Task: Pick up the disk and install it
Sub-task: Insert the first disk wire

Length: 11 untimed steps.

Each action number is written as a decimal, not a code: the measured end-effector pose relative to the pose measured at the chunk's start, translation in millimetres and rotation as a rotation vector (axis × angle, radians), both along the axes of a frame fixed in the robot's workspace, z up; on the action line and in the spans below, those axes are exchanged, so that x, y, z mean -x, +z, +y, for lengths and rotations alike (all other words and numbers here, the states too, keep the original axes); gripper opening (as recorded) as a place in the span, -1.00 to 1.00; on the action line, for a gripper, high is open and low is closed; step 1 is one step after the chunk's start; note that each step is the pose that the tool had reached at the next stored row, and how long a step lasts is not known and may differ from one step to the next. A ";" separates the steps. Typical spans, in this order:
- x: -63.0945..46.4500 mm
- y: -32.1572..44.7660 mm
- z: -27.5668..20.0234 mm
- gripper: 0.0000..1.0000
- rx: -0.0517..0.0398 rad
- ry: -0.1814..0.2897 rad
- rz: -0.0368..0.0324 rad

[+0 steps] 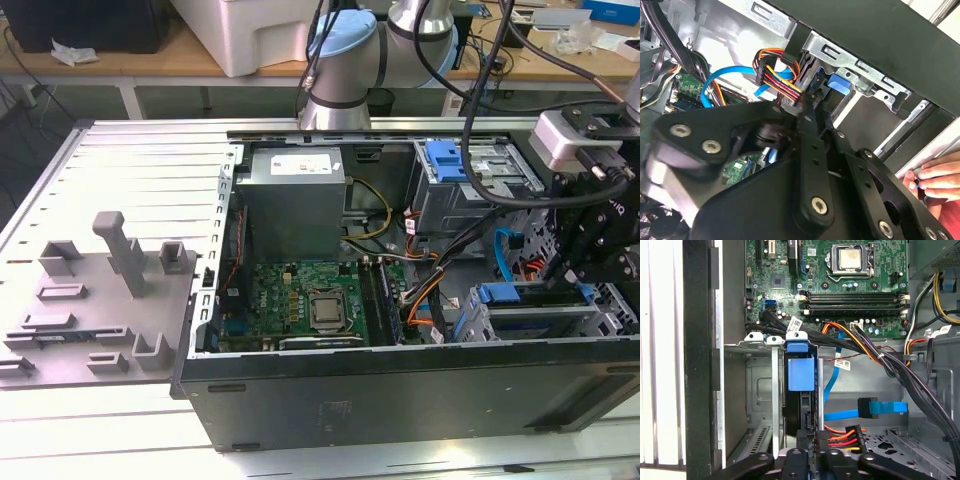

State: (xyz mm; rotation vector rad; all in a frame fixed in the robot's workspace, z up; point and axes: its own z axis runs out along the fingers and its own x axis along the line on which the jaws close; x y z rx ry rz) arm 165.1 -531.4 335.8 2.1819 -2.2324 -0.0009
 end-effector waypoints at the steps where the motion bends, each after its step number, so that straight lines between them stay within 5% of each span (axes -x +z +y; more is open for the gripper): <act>1: 0.0 0.1 0.0 -0.40 0.0003 0.000 -0.0001; 9: -0.1 8.9 1.6 -0.28 0.0137 0.000 -0.0001; 11: 0.1 13.5 10.8 -0.28 0.0169 0.000 -0.0003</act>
